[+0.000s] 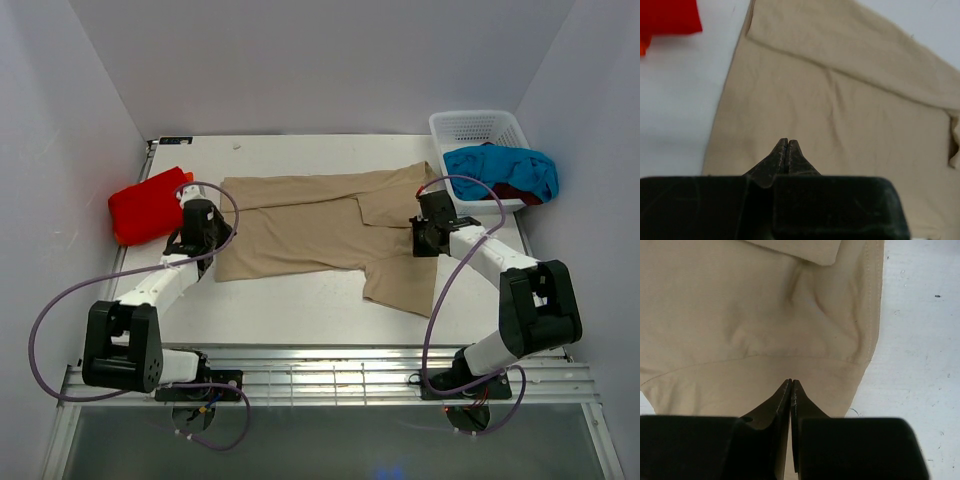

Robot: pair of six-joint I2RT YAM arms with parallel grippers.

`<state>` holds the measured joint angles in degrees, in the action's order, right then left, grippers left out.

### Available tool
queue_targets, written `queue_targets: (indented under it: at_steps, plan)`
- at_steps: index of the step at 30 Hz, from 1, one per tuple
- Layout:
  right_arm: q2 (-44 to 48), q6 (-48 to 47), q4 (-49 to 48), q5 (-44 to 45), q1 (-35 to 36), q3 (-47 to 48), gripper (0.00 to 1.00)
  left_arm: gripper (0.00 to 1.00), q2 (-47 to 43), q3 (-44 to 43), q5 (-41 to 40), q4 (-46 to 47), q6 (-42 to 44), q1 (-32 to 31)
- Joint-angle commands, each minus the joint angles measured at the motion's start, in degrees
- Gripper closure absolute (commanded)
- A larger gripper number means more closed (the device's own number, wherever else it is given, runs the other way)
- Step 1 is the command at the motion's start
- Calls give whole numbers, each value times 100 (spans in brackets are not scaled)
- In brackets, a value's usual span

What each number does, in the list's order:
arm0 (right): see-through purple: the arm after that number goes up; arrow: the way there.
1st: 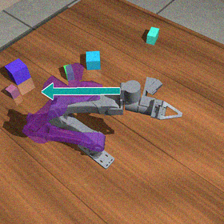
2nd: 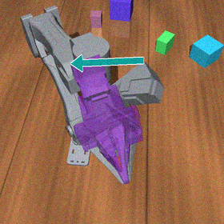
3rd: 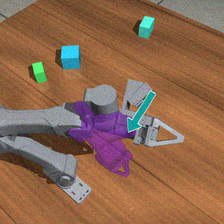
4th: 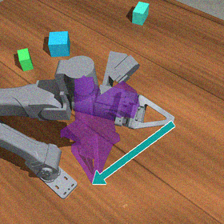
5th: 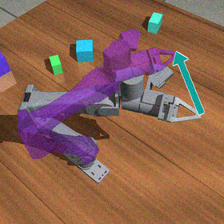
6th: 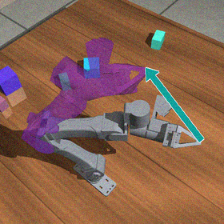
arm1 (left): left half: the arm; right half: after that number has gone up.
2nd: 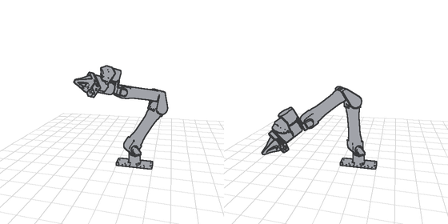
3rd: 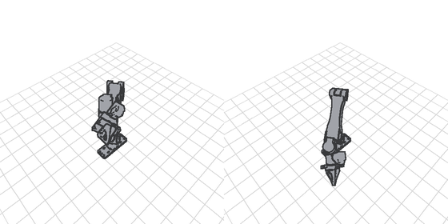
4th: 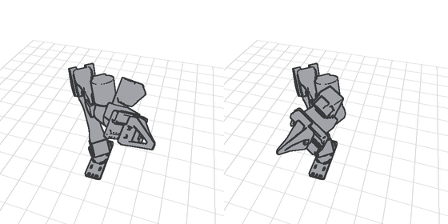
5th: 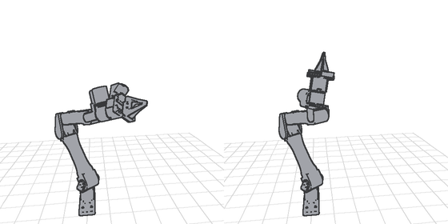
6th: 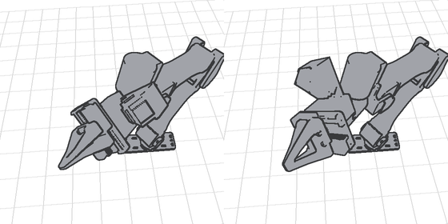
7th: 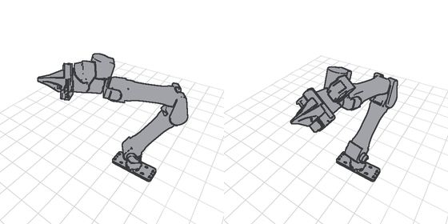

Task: Fold and stack the t-shirts
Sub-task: Fold the tshirt

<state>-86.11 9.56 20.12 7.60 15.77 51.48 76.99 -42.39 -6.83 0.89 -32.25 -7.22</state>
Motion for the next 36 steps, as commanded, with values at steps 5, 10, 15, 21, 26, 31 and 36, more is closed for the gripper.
queue_targets:
  at_steps: [5, 10, 15, 21, 26, 31, 36]
  plan:
    - [147, 327, -298, 488, 49, -235, 92, 100, -1045, 802, -152, -299, -124, -95]
    - [-301, 511, -140, 655, 66, -288, 92, 100, -1090, 934, -231, -545, -176, -104]
    - [-512, 617, -52, 691, 189, -499, 92, 100, -1265, 1075, -231, -616, -203, -104]
    - [-495, 801, 123, 725, 453, -771, 92, 100, -1476, 1172, -240, -721, -212, -104]
    - [-276, 1082, 343, 884, 787, -929, 92, 100, -1582, 1207, -292, -800, -238, -104]
    - [41, 1311, 572, 1007, 1006, -991, 92, 100, -1591, 1216, -336, -897, -247, -104]
    - [199, 1346, 792, 1261, 1025, -868, 92, 100, -1407, 1242, -433, -1037, -247, -95]
